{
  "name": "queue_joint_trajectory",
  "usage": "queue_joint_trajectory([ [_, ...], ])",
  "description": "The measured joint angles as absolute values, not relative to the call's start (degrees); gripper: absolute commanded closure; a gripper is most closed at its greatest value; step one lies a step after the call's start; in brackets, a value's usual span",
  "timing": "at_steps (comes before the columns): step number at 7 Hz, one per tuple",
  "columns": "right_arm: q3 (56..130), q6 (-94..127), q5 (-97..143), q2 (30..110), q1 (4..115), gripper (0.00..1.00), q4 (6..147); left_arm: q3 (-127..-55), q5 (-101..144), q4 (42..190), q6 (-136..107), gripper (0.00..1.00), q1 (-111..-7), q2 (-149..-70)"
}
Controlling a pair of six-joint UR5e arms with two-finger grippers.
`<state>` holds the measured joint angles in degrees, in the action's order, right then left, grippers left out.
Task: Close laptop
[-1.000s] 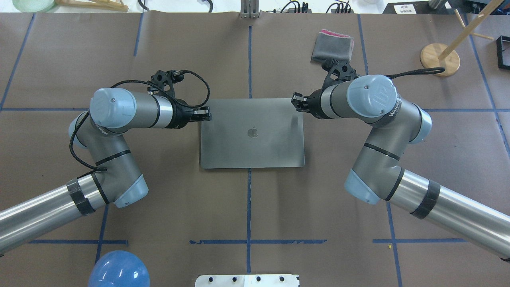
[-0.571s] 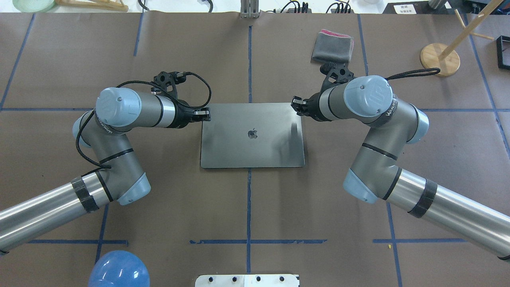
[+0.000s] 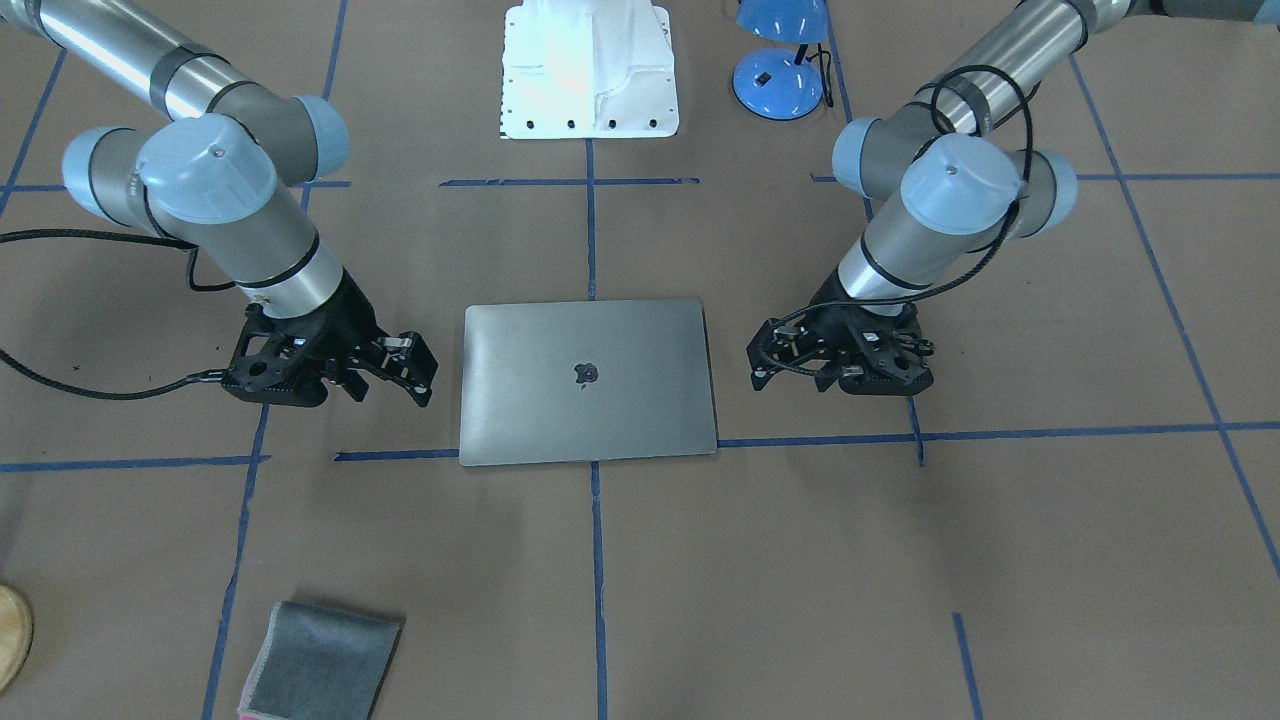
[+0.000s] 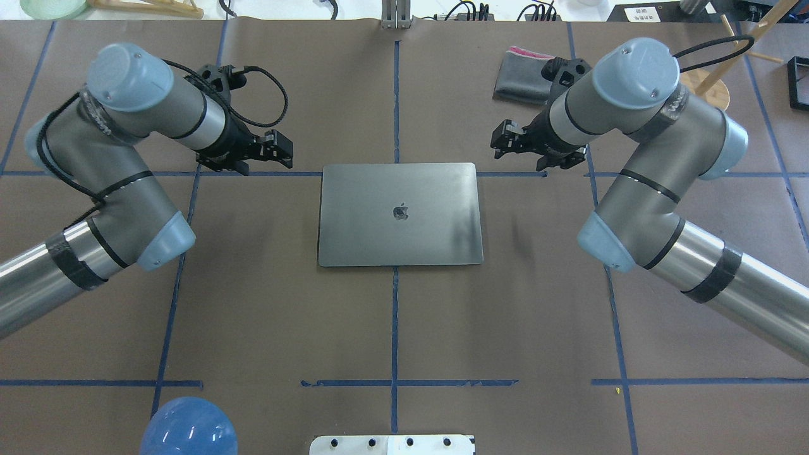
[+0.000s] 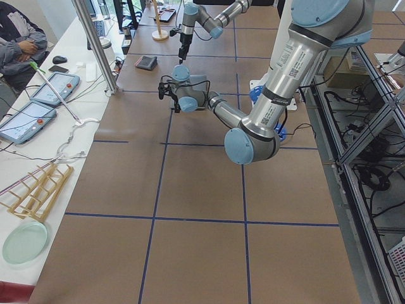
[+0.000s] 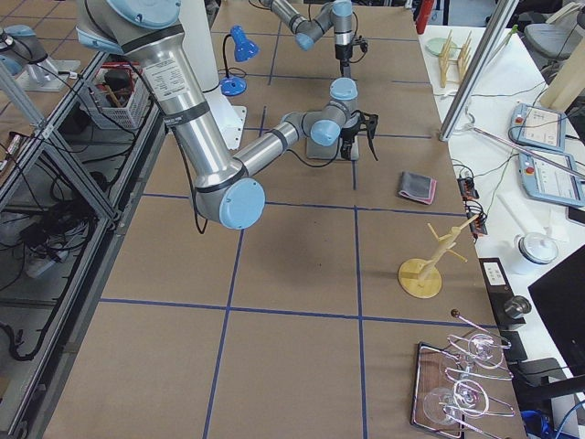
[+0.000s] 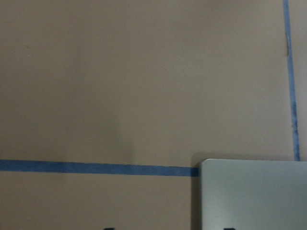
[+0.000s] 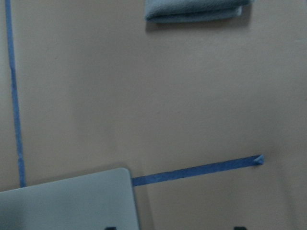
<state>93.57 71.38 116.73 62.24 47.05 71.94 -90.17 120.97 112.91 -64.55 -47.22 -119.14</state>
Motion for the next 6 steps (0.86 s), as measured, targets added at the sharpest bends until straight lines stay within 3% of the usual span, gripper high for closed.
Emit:
queue_joint_trajectory([
  [3, 100.51, 45.22, 124.60, 70.49, 59.69, 0.00, 86.04, -101.68, 123.25, 89.07, -34.78, 0.00, -57.24, -111.72],
  [6, 102.81, 12.97, 127.12, 80.85, 73.79, 0.00, 94.83, -102.95, 125.89, 84.20, -5.45, 0.00, -70.76, -99.54],
])
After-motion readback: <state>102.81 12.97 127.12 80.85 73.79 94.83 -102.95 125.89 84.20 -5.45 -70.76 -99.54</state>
